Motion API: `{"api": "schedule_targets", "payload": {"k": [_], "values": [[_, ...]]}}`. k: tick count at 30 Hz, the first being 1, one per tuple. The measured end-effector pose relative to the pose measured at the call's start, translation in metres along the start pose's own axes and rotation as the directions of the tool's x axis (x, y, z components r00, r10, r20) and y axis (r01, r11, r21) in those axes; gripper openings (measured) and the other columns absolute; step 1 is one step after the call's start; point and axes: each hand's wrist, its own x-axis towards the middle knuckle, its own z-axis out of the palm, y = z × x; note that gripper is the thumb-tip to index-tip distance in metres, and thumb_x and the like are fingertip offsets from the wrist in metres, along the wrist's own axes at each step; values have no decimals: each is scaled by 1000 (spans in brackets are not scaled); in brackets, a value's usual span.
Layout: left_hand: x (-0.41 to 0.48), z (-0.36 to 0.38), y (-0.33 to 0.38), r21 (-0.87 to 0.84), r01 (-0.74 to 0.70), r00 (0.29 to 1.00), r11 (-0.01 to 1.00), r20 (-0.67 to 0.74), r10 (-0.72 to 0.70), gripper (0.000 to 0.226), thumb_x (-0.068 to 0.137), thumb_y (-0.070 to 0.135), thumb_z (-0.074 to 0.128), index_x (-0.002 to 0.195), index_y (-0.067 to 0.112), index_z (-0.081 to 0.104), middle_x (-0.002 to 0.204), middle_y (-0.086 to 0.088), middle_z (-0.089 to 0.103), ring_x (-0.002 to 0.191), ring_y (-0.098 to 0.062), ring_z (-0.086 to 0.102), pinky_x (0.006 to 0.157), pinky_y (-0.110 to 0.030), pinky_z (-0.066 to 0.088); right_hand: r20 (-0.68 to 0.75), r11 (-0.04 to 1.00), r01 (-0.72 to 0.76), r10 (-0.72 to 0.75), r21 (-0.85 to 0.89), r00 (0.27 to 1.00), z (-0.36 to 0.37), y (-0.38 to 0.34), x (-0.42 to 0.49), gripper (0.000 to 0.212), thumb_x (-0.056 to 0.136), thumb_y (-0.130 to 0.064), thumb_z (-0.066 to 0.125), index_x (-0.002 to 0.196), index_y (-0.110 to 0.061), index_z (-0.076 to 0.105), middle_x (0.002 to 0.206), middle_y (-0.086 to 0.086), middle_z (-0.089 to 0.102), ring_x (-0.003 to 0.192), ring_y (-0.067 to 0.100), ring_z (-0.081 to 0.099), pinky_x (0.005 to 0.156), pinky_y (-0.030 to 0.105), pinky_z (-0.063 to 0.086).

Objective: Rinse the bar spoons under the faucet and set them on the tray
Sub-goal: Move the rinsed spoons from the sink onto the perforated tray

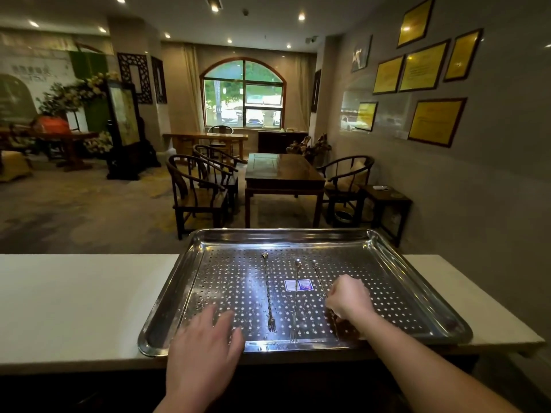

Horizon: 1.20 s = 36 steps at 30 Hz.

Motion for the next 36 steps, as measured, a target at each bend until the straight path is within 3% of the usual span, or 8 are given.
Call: {"api": "schedule_targets", "payload": {"k": [7, 13, 16, 19, 24, 29, 33, 36], "values": [[-3, 0, 0, 18, -14, 1000, 1000, -14, 14, 50, 90, 57, 22, 131, 41, 45, 143, 7, 45, 125, -11, 47, 99, -37, 35, 14, 999, 38, -38, -18, 999, -5, -3, -6, 6, 80, -14, 76, 77, -9, 76, 70, 3, 73, 66, 15, 70, 68, 37, 62], [-4, -4, 3, 56, -14, 999, 998, -28, 15, 50, 88, 55, 22, 125, 39, 52, 127, 7, 56, 114, -12, 55, 91, -37, 39, -88, 969, 215, -226, -124, 970, 2, -31, -24, 23, 87, -18, 64, 65, -10, 63, 65, 3, 64, 65, 20, 63, 61, 33, 55], [-6, -4, 2, 48, -20, 999, 999, -30, 21, 50, 88, 54, 24, 126, 38, 52, 129, 6, 56, 115, -12, 54, 92, -37, 39, -8, 979, 182, -184, -90, 983, 5, -47, -26, 40, 89, -28, 68, 58, -15, 46, 57, 0, 50, 56, 19, 52, 50, 28, 39], [-5, -4, 1, 46, -16, 1000, 999, -22, 17, 53, 88, 55, 20, 130, 40, 48, 135, 7, 51, 120, -12, 51, 96, -38, 36, 51, 994, 99, -97, -36, 994, 8, -56, -26, 41, 87, -37, 72, 62, -15, 49, 63, 0, 55, 56, 15, 51, 46, 28, 36], [-4, -3, 1, 47, -25, 999, 999, -34, 27, 53, 88, 55, 18, 131, 40, 46, 134, 8, 51, 119, -11, 50, 96, -37, 35, 40, 990, 83, -79, -113, 996, 12, -62, -29, 29, 88, -4, 56, 62, -14, 47, 68, 3, 54, 69, 24, 56, 52, 30, 38], [-4, -4, 3, 63, -11, 999, 998, -43, 14, 52, 87, 53, 21, 127, 39, 50, 130, 8, 54, 115, -11, 52, 93, -37, 38, 55, 986, 108, -101, -131, 993, 10, -63, -33, 31, 85, 4, 52, 61, -14, 43, 64, 2, 48, 64, 22, 50, 50, 30, 35], [-7, -9, 5, 67, -34, 997, 997, -72, 39, 42, 84, 49, 32, 105, 33, 65, 105, 4, 65, 95, -17, 63, 75, -37, 47, 64, 982, 129, -121, -137, 991, 9, -64, -34, 32, 83, 6, 52, 60, -13, 41, 61, 2, 47, 56, 19, 46, 44, 30, 30], [-8, -8, 5, 77, -44, 995, 996, -84, 51, 41, 84, 48, 34, 103, 32, 66, 103, 2, 66, 93, -18, 64, 74, -36, 48, 56, 981, 124, -117, -146, 992, 8, -64, -34, 32, 84, 5, 52, 59, -13, 41, 60, 3, 46, 57, 21, 46, 46, 29, 32]]}}
